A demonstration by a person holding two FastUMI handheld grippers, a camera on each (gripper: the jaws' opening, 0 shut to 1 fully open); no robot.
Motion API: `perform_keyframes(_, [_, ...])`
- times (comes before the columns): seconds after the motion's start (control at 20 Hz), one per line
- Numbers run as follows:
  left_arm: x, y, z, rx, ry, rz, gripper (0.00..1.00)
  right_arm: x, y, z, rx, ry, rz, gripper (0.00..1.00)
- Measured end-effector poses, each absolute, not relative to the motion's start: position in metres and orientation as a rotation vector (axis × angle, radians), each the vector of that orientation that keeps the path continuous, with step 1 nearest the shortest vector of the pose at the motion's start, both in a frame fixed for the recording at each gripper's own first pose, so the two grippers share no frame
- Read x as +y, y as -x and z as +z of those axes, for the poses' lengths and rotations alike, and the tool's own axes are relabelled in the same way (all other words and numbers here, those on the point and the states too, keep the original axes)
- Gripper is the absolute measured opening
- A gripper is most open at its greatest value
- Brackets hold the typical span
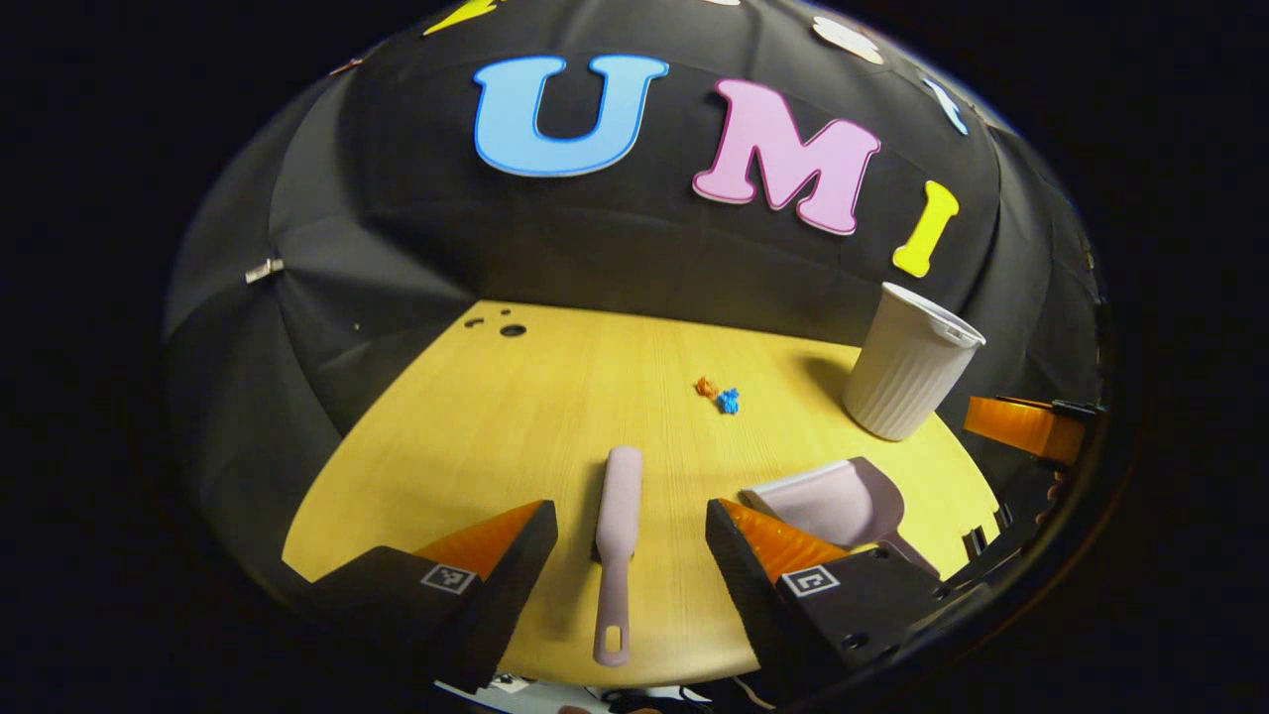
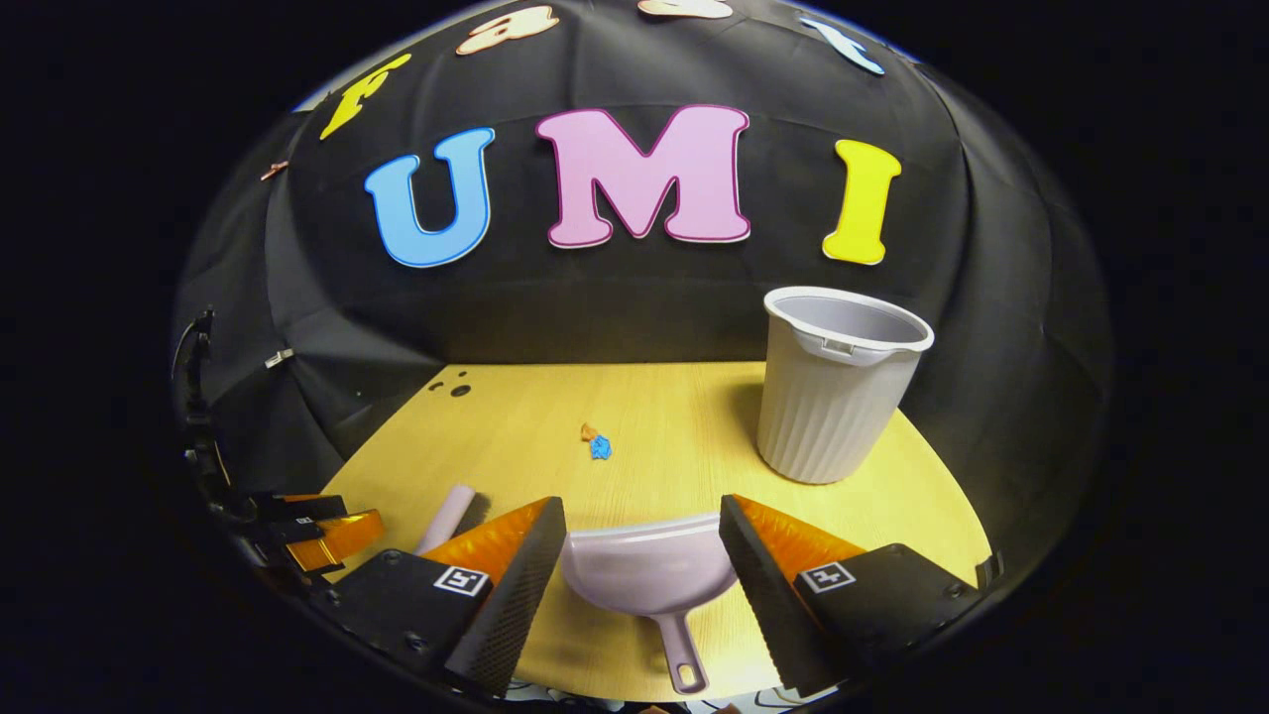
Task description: Pick up the small broom and dustpan from the desktop, sweep the trash into the dustpan with the broom, and then empty the trash into the garbage bin.
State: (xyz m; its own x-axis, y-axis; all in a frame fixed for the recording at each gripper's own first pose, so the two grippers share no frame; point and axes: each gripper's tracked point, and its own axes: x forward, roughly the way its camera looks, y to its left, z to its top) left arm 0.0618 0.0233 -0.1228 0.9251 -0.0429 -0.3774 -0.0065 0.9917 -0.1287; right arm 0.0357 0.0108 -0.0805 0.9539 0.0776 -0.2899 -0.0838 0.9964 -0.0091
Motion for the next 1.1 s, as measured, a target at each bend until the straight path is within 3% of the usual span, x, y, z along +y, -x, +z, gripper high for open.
perform_keyframes(0.1, [0.023, -0.066, -0.146, 0.470, 0.130, -0.010, 0.92, 0.011, -0.035, -0.087, 0.316, 0.016, 0.085, 0.97])
perform_keyframes(0.2, [0.031, -0.069, -0.164, 0.529, 0.116, 0.003, 0.96, 0.008, -0.036, -0.095, 0.340, 0.018, 0.084, 0.97])
perform_keyframes(0.85, [0.030, -0.090, -0.245, 0.853, 0.012, 0.003, 0.94, -0.017, -0.049, -0.152, 0.498, -0.026, 0.064, 0.99])
perform_keyframes(1.1, [0.032, -0.103, -0.258, 0.906, -0.047, 0.022, 0.84, -0.026, -0.050, -0.170, 0.556, -0.061, 0.062, 0.99])
